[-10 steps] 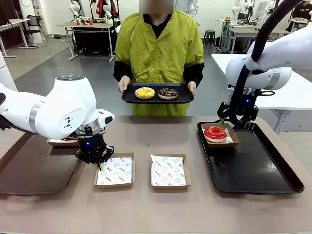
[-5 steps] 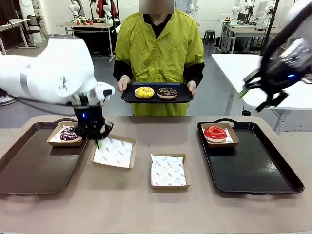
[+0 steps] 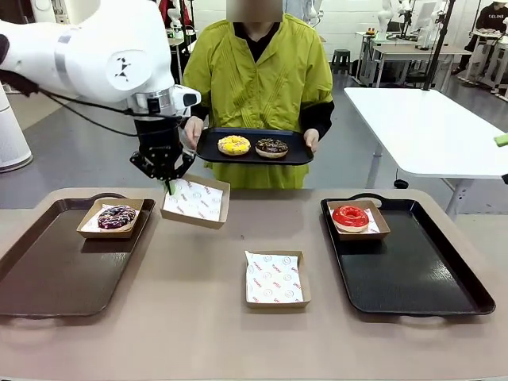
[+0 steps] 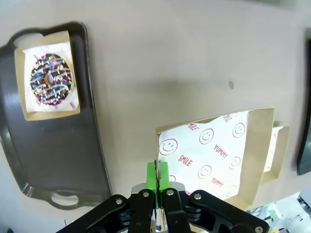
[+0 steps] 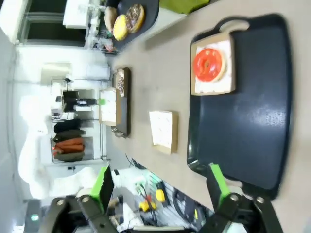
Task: Individually package the donuts and arrange them on the tray.
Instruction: Place the picked Paper togo box on the Handle tray while simultaneously picking up another Paper togo box from the table with the other hand.
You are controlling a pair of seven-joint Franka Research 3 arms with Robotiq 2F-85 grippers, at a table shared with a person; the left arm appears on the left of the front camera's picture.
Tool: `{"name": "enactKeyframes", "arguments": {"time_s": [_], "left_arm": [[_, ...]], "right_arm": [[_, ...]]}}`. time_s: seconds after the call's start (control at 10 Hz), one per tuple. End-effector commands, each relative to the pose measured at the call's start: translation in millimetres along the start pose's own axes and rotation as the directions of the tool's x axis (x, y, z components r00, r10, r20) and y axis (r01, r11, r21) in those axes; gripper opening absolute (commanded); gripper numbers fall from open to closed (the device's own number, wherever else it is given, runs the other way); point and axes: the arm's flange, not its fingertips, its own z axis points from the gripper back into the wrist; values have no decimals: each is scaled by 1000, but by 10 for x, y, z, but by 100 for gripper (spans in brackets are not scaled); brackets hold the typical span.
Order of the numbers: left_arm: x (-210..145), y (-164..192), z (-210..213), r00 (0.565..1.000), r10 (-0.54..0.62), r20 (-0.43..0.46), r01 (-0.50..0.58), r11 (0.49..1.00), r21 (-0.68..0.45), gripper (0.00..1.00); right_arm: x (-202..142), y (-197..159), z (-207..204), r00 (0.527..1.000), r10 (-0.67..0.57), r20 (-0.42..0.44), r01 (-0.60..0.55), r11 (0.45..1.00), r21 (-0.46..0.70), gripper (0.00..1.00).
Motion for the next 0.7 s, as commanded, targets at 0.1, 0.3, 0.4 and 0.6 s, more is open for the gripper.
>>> {"name": "enactKeyframes", "arguments": {"time_s": [0.1, 0.3, 0.4, 0.6], "left_arm": [[394, -147, -5, 999, 7, -35, -5, 997, 72, 0], [549, -172, -127, 998, 1, -66, 5, 996, 85, 0], [607, -160, -191, 997, 13, -79, -5, 995, 98, 0], [627, -109, -234, 996, 18, -83, -11, 997, 78, 0]], "right_arm": [[-298, -527, 42, 994, -52, 98, 38, 989, 140, 100], [-378, -779, 65, 988, -80, 129, 55, 980, 192, 100], [-364, -846, 57, 987, -105, 124, 79, 977, 196, 100], [-284, -829, 30, 987, -108, 121, 85, 980, 179, 100]]}}
